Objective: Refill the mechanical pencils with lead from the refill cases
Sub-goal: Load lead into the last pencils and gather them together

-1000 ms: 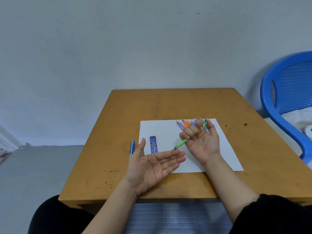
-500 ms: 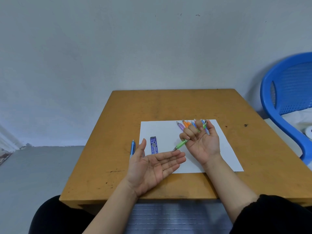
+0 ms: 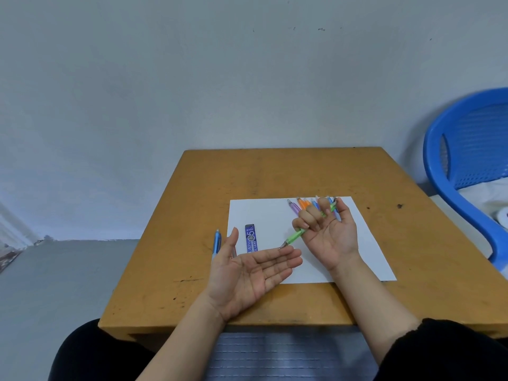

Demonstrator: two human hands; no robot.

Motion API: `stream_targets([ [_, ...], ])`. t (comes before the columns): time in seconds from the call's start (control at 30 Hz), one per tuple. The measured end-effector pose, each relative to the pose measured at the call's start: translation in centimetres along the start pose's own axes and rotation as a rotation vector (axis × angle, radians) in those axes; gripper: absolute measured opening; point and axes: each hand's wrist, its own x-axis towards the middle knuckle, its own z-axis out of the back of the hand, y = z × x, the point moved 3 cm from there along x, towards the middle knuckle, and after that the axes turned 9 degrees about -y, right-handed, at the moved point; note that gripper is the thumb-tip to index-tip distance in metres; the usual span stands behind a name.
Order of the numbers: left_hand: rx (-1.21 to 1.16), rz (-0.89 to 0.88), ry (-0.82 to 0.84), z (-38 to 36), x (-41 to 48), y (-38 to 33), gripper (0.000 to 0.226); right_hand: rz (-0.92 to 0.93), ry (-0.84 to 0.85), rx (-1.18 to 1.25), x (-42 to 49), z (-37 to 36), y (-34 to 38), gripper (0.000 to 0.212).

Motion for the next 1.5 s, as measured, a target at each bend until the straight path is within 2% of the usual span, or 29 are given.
stream_targets([
  [0.1,0.002,-0.004,-0.004,0.1,-0.1,0.1,0.097,0.042,-0.062,-0.035,0.1,0.0,-0.1,0.046],
  [0.13,0.006,-0.008,0.0,0.1,-0.2,0.1,0.095,0.044,-0.058,-0.032,0.1,-0.1,-0.1,0.039],
  [0.2,0.004,-0.019,0.018,-0.1,-0.5,0.0,0.093,0.045,-0.03,-0.012,0.3,-0.1,0.0,0.012],
  [0.3,-0.017,-0.064,0.012,-0.2,-0.9,0.0,0.09,0.097,-0.084,-0.121,0.5,0.0,0.5,0.037],
  [0.4,-0.054,-0.146,-0.054,-0.2,-1.3,-0.1,0.08,0.165,-0.223,-0.374,0.4,-0.2,0.6,0.032],
  [0.5,-0.07,-0.25,-0.123,0.0,-1.7,-0.6,0.068,0.206,-0.349,-0.727,0.2,-1.2,0.4,0.021],
  [0.6,-0.043,-0.394,-0.153,0.5,-2.3,-2.2,0.058,0.244,-0.436,-1.072,0.2,-2.6,0.7,0.025],
  [0.67,0.124,-0.562,-0.273,1.2,-2.7,-3.6,0.047,0.288,-0.456,-1.24,0.3,-3.6,0.9,0.028],
  [0.77,0.573,-0.782,-0.523,1.8,-3.5,-5.5,0.027,0.332,-0.506,-1.589,0.6,-4.8,1.1,0.027],
  [0.9,1.095,-0.792,-0.738,4.1,-2.8,-7.4,0.018,0.36,-0.508,-2.043,2.0,-4.9,1.2,0.026],
  [0.93,1.224,-0.78,-0.778,5.0,-2.4,-7.7,0.018,0.363,-0.502,-2.113,2.4,-4.6,1.1,0.023],
  [1.0,1.416,-0.795,-0.834,6.4,-1.8,-8.0,0.024,0.358,-0.515,-2.182,3.1,-4.1,1.0,0.032],
  [1.07,1.54,-0.824,-0.863,7.3,-1.4,-7.8,0.031,0.367,-0.514,-2.22,3.6,-3.8,0.8,0.041],
  [1.17,1.654,-0.734,-0.921,7.9,-1.1,-7.5,0.043,0.45,-0.479,-2.268,3.9,-3.7,0.5,0.049],
  [1.33,1.749,-0.669,-0.95,8.0,-0.9,-7.4,0.048,0.529,-0.456,-2.357,4.3,-2.6,0.3,0.045],
  [1.5,1.806,-0.68,-0.954,8.1,-0.8,-7.2,0.044,0.607,-0.438,-2.447,4.4,-1.6,0.2,0.037],
])
